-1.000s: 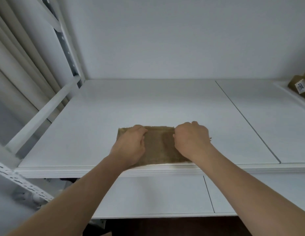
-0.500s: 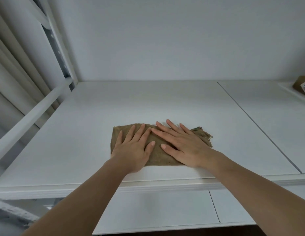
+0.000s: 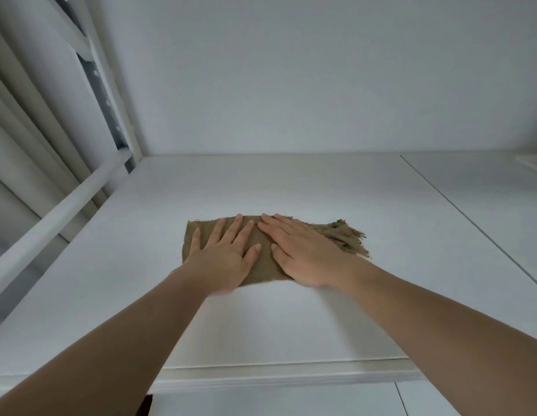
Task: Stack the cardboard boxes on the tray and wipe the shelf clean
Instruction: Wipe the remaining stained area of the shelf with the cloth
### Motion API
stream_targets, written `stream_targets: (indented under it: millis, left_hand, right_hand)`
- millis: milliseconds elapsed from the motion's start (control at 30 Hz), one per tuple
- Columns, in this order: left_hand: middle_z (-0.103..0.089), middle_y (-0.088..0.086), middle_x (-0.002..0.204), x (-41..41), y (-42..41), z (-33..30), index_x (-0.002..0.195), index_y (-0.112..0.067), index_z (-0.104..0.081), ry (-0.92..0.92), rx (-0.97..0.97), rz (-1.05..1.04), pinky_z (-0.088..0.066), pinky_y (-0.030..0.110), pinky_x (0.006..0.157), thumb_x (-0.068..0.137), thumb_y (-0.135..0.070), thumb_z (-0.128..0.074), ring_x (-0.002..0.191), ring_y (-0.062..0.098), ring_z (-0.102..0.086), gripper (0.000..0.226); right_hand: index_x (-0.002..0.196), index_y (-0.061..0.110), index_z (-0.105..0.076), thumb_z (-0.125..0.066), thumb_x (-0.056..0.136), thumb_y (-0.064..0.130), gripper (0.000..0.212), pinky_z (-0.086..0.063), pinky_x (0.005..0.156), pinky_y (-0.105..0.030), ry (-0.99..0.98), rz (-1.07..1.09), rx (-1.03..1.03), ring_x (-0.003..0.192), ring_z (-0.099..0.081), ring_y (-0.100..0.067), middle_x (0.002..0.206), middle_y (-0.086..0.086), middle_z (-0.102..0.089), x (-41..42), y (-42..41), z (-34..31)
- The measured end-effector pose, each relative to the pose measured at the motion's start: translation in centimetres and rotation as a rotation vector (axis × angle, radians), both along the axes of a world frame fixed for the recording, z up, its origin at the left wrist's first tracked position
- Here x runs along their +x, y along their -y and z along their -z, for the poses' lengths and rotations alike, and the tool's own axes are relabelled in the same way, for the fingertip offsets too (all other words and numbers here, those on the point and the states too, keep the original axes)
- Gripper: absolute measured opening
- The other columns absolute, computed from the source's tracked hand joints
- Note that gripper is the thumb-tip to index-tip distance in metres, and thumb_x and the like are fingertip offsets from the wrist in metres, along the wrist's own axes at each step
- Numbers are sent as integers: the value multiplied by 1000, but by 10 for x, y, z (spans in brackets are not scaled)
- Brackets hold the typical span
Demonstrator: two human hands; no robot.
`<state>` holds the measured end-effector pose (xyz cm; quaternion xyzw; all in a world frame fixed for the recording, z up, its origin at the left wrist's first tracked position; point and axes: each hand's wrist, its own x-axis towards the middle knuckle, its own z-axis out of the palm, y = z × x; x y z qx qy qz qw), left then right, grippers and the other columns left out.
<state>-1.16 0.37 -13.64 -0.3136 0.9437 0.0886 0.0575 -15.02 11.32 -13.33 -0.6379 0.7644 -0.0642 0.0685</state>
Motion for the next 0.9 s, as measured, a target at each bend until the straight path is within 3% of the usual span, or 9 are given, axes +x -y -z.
stream_targets:
  millis: [267, 900]
  left_hand:
    - [18, -15, 157, 8, 44, 1, 150, -34, 11, 2, -24, -68, 5, 53, 116, 98, -51, -6, 146, 14, 14, 57]
    - [15, -8, 159, -47, 176, 8, 150, -33, 10, 78, -155, -158, -3, 55, 116, 98, -53, -9, 147, 18, 9, 59]
  right_hand:
    - [154, 34, -6, -18, 105, 40, 51, 5, 120, -26, 3, -83, 5, 147, 6, 0, 161, 19, 0, -6, 57, 5]
    - [155, 30, -5, -16, 105, 38, 52, 0, 121, -31, -36, -162, 20, 148, 0, -6, 162, 14, 0, -62, 199, 10]
